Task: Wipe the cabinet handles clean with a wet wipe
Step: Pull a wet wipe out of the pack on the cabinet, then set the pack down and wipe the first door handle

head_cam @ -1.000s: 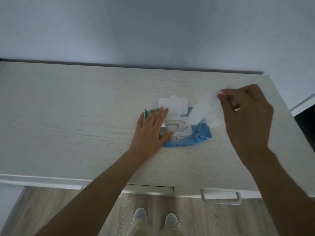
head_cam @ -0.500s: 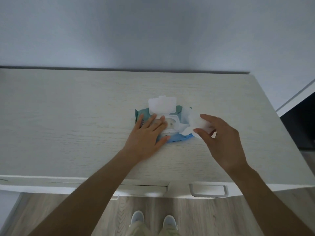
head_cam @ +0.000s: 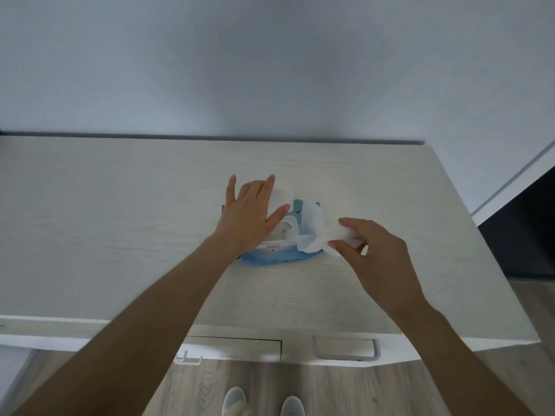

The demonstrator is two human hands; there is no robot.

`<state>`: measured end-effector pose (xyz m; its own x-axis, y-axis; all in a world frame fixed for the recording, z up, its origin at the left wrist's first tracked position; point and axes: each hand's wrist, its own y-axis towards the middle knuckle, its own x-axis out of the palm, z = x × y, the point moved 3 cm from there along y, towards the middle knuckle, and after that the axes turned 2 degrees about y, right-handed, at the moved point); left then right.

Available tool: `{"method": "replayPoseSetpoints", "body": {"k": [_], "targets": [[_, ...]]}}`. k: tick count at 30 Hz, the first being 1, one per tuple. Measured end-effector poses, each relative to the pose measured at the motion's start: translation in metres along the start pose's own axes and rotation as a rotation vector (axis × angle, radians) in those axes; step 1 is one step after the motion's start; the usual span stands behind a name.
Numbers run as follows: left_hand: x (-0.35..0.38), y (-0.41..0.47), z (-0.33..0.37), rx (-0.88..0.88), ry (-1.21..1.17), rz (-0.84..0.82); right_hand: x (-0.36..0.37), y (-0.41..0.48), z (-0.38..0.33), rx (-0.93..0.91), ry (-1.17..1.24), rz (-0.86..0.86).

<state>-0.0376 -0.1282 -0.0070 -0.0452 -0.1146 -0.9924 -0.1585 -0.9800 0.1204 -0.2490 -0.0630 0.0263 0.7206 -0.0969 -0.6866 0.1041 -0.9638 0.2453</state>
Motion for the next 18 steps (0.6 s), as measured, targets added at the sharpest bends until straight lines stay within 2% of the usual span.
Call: {"method": "replayPoseSetpoints", "body": {"k": [4, 5, 7, 11, 14, 18], "targets": [[0.005, -0.044, 0.006, 0.202, -0.052, 0.269, -0.006, -0.002, -0.004, -0.038, 0.050, -0.001], [0.012, -0.054, 0.006, 0.235, -0.058, 0.255, -0.010, -0.002, -0.007, -0.056, 0.043, 0.016], [0.025, -0.068, 0.005, 0.238, -0.026, 0.124, -0.021, -0.003, -0.013, -0.089, 0.015, 0.110], [0.030, -0.072, -0.006, 0.116, -0.096, -0.066, -0.047, -0.003, -0.026, -0.120, -0.052, 0.328], [0.027, -0.068, -0.016, 0.084, -0.127, -0.129, -0.046, -0.008, -0.033, -0.145, -0.109, 0.303], [0.014, -0.068, -0.011, 0.112, -0.069, -0.200, -0.027, -0.024, -0.034, -0.106, -0.183, 0.128]]}}
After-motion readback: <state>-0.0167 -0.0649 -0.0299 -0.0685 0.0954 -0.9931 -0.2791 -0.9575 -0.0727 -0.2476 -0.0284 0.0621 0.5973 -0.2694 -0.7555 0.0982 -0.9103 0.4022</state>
